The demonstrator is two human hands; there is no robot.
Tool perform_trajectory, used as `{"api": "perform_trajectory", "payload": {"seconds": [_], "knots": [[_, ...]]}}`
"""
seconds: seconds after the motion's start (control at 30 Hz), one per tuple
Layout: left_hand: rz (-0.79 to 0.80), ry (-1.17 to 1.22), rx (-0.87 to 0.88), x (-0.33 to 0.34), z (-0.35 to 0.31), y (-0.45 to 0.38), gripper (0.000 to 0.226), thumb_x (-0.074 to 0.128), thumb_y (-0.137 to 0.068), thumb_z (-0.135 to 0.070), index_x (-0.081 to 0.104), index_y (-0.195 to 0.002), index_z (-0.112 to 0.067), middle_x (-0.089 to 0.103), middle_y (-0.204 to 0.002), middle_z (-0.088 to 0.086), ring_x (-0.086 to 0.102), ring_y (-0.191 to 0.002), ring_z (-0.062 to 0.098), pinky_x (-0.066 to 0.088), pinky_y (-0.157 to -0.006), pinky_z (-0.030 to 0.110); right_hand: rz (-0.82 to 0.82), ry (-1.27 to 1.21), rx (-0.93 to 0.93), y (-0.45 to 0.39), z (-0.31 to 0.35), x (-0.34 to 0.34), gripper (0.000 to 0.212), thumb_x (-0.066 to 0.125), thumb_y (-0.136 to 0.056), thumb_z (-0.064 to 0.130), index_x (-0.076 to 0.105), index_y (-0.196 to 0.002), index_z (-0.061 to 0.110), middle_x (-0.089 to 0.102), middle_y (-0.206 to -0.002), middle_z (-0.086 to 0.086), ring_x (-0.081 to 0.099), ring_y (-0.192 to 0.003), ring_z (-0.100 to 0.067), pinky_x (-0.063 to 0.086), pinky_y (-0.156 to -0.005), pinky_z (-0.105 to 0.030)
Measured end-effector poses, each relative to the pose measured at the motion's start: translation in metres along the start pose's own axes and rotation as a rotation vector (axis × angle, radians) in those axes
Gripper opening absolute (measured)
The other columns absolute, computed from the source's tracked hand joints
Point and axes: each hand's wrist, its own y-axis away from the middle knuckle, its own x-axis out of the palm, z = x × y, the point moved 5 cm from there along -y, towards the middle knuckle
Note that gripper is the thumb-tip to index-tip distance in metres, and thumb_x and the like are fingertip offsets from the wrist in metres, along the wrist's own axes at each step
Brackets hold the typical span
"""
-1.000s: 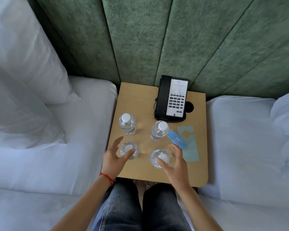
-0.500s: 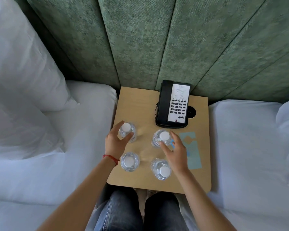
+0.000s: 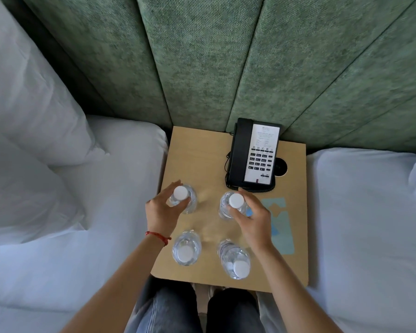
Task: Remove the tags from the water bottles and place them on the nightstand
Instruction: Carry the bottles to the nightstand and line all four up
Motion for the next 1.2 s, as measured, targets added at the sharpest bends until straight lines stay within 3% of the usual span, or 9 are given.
{"api": "perform_trajectory", "payload": {"seconds": [0.17,0.23,0.53,0.63,0.77,0.83,0.97,1.07,1.2], "knots": [[0.013,0.048,0.017,-0.002,-0.005,-0.027,0.037,0.078,-0.069,-0.010,0.069,-0.104,-0.013,0.073,-0.096,0.010,0.058,-0.074,0.014,0.037,-0.068,-0.003,0.000,-0.018,-0.007,-0.023,0.011,0.011,0.038,0.077,-0.072,0.009,0.066,-0.109,0.009,0.060,-0.107,0.018,0.051,-0.099,0.018,0.037,-0.086,0.000],[0.021,0.067,0.041,-0.001,-0.010,-0.041,0.038,0.079,-0.068,-0.007,0.069,-0.104,-0.011,0.072,-0.099,0.008,0.059,-0.079,0.014,0.039,-0.071,0.001,0.017,-0.032,-0.040,-0.036,0.019,0.018,0.035,0.076,-0.073,0.009,0.067,-0.106,0.010,0.061,-0.103,0.020,0.051,-0.096,0.022,0.037,-0.085,0.000],[0.080,0.114,0.092,0.014,-0.031,-0.116,0.043,0.078,-0.068,-0.008,0.067,-0.108,-0.015,0.064,-0.103,-0.010,0.059,-0.095,0.008,0.042,-0.087,0.016,0.017,-0.082,-0.071,-0.108,0.037,0.040,0.036,0.075,-0.074,0.011,0.066,-0.109,0.011,0.065,-0.110,0.006,0.057,-0.101,0.003,0.040,-0.089,-0.006],[0.081,0.124,0.103,0.021,-0.034,-0.135,0.043,0.079,-0.067,-0.009,0.067,-0.108,-0.015,0.065,-0.099,-0.008,0.059,-0.093,0.008,0.041,-0.083,0.010,-0.003,-0.099,-0.062,-0.127,0.037,0.043,0.037,0.075,-0.074,0.011,0.066,-0.110,0.012,0.063,-0.110,0.008,0.056,-0.101,0.004,0.040,-0.091,-0.007],[0.064,0.086,0.120,0.032,-0.036,-0.154,0.040,0.078,-0.068,-0.009,0.068,-0.106,-0.013,0.069,-0.090,-0.001,0.054,-0.078,0.009,0.035,-0.067,-0.004,0.001,-0.156,-0.013,-0.149,0.033,0.048,0.028,0.073,-0.074,0.009,0.067,-0.101,0.016,0.067,-0.109,0.005,0.062,-0.105,-0.015,0.047,-0.094,-0.028],[0.070,0.089,0.127,0.036,-0.038,-0.161,0.038,0.078,-0.068,-0.009,0.068,-0.105,-0.010,0.072,-0.094,0.006,0.054,-0.078,0.009,0.036,-0.067,0.000,-0.012,-0.164,-0.005,-0.156,0.031,0.049,0.029,0.074,-0.074,0.011,0.067,-0.099,0.023,0.067,-0.106,0.008,0.062,-0.104,-0.014,0.048,-0.094,-0.030],[0.130,0.113,0.154,0.042,-0.044,-0.168,0.038,0.077,-0.069,-0.007,0.068,-0.106,-0.010,0.070,-0.104,0.007,0.059,-0.091,0.012,0.042,-0.079,0.016,-0.026,-0.132,0.021,-0.169,0.027,0.050,0.043,0.075,-0.074,0.015,0.063,-0.115,0.009,0.065,-0.118,-0.004,0.061,-0.109,-0.017,0.047,-0.099,-0.040],[0.152,0.127,0.170,0.045,-0.043,-0.170,0.038,0.077,-0.068,-0.006,0.068,-0.105,-0.011,0.070,-0.105,0.006,0.060,-0.094,0.013,0.045,-0.080,0.014,-0.019,-0.094,-0.013,-0.170,0.028,0.051,0.043,0.074,-0.075,0.016,0.062,-0.116,0.009,0.065,-0.119,-0.005,0.060,-0.110,-0.017,0.047,-0.098,-0.040],[0.180,0.124,0.158,0.045,-0.042,-0.173,0.042,0.078,-0.068,-0.007,0.066,-0.108,-0.010,0.068,-0.111,0.006,0.061,-0.104,0.018,0.046,-0.093,0.030,-0.008,-0.038,-0.051,-0.169,0.030,0.050,0.043,0.074,-0.076,0.018,0.061,-0.116,0.011,0.065,-0.119,-0.005,0.060,-0.110,-0.016,0.047,-0.097,-0.035]]}}
